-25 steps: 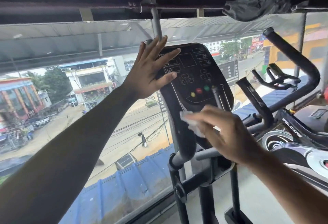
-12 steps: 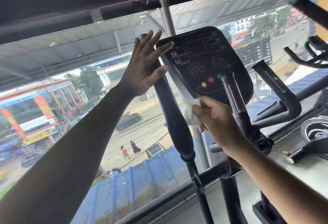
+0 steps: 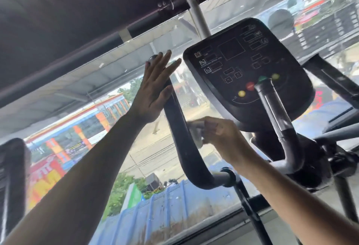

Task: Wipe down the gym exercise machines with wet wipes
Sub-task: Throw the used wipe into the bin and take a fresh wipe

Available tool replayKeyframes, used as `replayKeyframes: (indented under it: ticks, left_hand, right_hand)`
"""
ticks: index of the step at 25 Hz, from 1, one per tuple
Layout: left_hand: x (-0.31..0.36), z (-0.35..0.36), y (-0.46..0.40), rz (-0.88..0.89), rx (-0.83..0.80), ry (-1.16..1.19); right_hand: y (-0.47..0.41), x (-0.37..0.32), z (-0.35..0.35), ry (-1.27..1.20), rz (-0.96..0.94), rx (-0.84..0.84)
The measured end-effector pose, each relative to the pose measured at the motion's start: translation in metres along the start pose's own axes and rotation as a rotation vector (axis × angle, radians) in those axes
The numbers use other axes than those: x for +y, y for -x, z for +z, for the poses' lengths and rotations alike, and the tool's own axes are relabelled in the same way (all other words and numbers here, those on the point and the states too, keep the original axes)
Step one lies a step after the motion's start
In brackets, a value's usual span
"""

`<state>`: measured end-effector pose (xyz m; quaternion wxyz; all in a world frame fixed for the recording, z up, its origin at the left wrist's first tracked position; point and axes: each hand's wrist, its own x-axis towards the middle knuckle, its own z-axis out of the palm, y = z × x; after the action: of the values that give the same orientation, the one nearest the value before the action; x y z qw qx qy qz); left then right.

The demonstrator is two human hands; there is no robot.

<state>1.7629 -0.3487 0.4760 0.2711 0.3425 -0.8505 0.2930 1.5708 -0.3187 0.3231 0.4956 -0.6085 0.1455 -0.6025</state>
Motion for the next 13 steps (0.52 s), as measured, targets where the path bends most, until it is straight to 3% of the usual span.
replayKeyframes:
  ticks: [4,8,13]
  left_hand:
    - [-0.004,-0.025,-0.011,0.051,-0.189,-0.208]
    - [-0.004,-0.033,-0.019,0.020,-0.267,-0.217]
    - [0.002,-0.028,-0.018,-0.040,-0.237,-0.184]
  right_hand:
    - [-0.037,-0.016,0.021,-0.288,0.031,0.189]
    - [-0.013,-0.007,0.031,-0.352,0.081,0.181]
    - [0.006,0.009,0.007,-0.474,0.188,0.032]
